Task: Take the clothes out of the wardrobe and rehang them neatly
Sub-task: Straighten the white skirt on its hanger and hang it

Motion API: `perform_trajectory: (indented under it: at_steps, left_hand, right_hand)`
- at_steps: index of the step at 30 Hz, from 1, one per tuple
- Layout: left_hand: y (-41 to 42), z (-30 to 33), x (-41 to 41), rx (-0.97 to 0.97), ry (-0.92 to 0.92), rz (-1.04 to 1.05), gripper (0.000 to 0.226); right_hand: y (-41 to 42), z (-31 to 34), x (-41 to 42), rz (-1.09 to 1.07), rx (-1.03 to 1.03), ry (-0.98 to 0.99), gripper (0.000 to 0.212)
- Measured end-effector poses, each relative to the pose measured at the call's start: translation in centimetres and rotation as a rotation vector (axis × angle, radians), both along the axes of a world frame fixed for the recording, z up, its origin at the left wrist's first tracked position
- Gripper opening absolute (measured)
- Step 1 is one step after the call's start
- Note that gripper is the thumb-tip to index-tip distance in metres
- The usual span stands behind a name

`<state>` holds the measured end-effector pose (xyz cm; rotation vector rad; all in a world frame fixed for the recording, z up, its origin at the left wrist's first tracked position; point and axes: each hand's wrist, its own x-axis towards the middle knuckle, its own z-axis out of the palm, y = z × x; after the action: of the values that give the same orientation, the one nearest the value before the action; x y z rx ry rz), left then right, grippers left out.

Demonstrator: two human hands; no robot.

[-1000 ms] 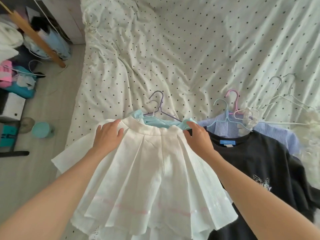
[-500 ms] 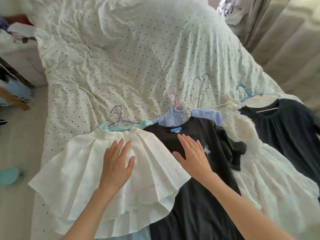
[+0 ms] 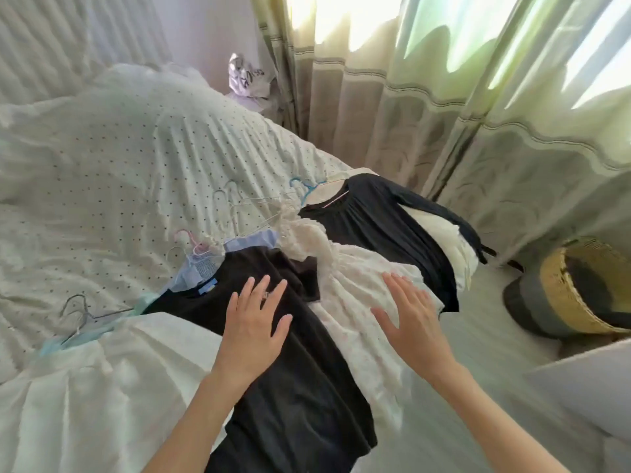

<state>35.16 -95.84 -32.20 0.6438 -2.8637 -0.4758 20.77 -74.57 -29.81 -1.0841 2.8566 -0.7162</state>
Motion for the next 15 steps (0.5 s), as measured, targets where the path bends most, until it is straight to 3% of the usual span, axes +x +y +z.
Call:
perform_trajectory:
  at_steps: [6,15]
  left_hand:
    - [9.4,1.5,-9.7,-0.022,0.04,-0.249,0.054]
    - [28.9,4.7,-27.3,0.061,0.184,-0.536,0.049]
  right_hand:
    - [12.5,1.0,-5.1,-0.252,0.006,-0.023,0.058]
    - [30.8,5.2,-16.0,-0.542,0.022,0.107,0.057]
